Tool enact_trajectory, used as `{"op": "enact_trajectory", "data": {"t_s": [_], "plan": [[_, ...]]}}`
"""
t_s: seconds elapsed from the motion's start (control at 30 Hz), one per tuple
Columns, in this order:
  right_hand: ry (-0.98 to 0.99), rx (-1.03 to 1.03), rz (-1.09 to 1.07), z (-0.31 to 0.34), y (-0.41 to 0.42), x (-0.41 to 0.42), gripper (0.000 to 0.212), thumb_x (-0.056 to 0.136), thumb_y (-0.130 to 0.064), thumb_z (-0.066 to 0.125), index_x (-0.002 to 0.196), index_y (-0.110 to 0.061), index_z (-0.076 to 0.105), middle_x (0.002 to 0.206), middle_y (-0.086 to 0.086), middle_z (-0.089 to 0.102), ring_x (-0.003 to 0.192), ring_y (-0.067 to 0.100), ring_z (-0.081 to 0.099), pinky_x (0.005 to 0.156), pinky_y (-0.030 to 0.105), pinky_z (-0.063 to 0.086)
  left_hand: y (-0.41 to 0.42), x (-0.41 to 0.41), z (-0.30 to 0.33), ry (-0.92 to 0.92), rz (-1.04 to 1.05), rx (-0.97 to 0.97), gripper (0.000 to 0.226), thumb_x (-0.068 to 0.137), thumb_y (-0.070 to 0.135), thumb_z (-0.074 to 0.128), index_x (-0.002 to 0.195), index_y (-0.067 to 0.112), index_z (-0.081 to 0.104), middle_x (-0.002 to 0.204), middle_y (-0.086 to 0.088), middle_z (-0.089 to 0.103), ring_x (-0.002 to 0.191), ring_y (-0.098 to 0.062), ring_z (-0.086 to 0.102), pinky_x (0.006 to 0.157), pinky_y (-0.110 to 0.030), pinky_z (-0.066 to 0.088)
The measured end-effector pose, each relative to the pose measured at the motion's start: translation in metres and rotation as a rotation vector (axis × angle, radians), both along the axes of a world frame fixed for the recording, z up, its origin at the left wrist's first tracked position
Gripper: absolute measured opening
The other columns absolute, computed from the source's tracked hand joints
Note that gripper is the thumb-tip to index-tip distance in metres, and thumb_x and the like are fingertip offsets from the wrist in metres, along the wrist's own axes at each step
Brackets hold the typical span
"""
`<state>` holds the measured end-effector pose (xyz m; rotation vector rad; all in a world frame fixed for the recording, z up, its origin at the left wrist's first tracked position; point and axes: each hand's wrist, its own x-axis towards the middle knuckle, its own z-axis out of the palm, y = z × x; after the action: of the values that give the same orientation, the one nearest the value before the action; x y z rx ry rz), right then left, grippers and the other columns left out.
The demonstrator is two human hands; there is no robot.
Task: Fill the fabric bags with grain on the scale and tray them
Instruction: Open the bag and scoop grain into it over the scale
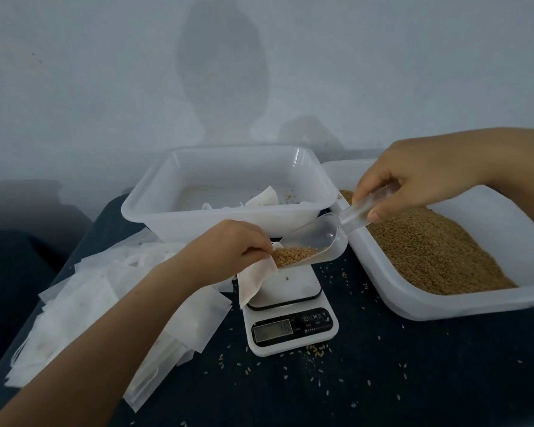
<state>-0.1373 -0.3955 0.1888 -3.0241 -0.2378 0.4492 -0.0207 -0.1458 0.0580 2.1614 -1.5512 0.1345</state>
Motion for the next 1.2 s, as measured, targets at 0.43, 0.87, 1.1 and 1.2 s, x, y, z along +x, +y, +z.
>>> {"op": "enact_trajectory", "data": {"t_s": [0.43, 0.87, 1.1, 1.2], "plan": [[-0.171, 0.438, -0.19, -0.072, -0.019, -0.042, 0.023, 0.082, -0.042, 0.065, 0.104, -0.04, 0.07, 0.098, -0.015, 0.07, 0.09, 0.003, 0.064, 0.086, 0.031, 0.051, 0.012, 0.007, -0.008, 0.051, 0.205, -0.145, 0.009, 0.084, 0.009, 0.067, 0.088, 0.011, 0.075, 0.086, 0.006, 0.071, 0.077, -0.003, 0.06, 0.075, -0.004, 0.04], [-0.498, 0.832, -0.349, -0.111, -0.009, -0.043, 0.026, 0.067, -0.056, 0.062, 0.093, -0.058, 0.066, 0.084, -0.009, 0.073, 0.065, 0.001, 0.062, 0.059, 0.014, 0.05, -0.025, 0.008, -0.007, 0.1, 0.189, -0.057, 0.011, 0.087, 0.017, 0.061, 0.091, 0.017, 0.072, 0.087, 0.011, 0.066, 0.069, 0.006, 0.051, 0.07, -0.001, 0.037], [-0.525, 0.809, -0.358, -0.119, -0.006, -0.045, 0.023, 0.086, -0.024, 0.065, 0.106, -0.035, 0.066, 0.075, -0.022, 0.069, 0.061, -0.01, 0.06, 0.058, 0.003, 0.042, -0.043, 0.002, -0.026, 0.068, 0.12, 0.007, 0.026, 0.089, 0.02, 0.058, 0.114, 0.025, 0.063, 0.092, 0.011, 0.061, 0.081, -0.002, 0.052, 0.078, -0.018, 0.044], [-0.52, 0.837, -0.395, -0.12, -0.007, -0.046, 0.025, 0.086, -0.025, 0.065, 0.107, -0.038, 0.065, 0.082, -0.016, 0.071, 0.06, -0.006, 0.059, 0.055, 0.009, 0.044, -0.042, 0.001, -0.028, 0.107, 0.111, 0.005, 0.039, 0.089, 0.02, 0.057, 0.127, 0.027, 0.053, 0.098, 0.016, 0.056, 0.086, 0.0, 0.053, 0.083, -0.021, 0.047]]}}
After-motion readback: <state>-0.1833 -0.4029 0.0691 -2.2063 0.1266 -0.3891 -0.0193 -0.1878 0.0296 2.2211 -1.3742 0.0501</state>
